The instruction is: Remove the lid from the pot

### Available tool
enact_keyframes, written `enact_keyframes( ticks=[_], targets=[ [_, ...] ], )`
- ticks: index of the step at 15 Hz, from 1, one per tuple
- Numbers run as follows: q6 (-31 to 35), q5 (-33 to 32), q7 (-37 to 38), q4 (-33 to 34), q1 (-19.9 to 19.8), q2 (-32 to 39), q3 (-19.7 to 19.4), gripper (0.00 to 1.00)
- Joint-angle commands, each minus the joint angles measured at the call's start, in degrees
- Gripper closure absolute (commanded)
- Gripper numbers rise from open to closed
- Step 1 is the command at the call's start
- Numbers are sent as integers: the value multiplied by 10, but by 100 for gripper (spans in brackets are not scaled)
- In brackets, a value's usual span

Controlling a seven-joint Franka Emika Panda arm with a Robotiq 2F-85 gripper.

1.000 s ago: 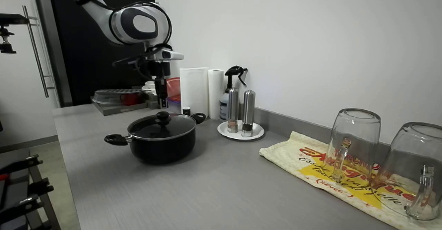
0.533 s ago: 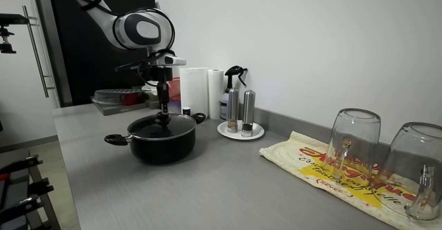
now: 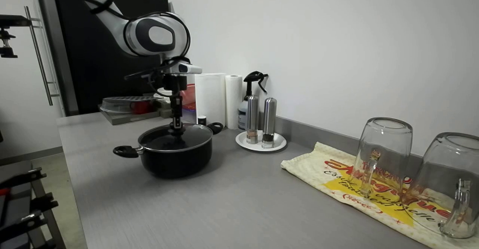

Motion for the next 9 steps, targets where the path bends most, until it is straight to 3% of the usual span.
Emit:
enact_keyframes(
  ticks=[1, 9],
  targets=[
    [-9, 21, -4, 14, 7, 8, -8, 75],
    [-41, 25, -16, 36, 5, -65, -8, 75]
  ],
)
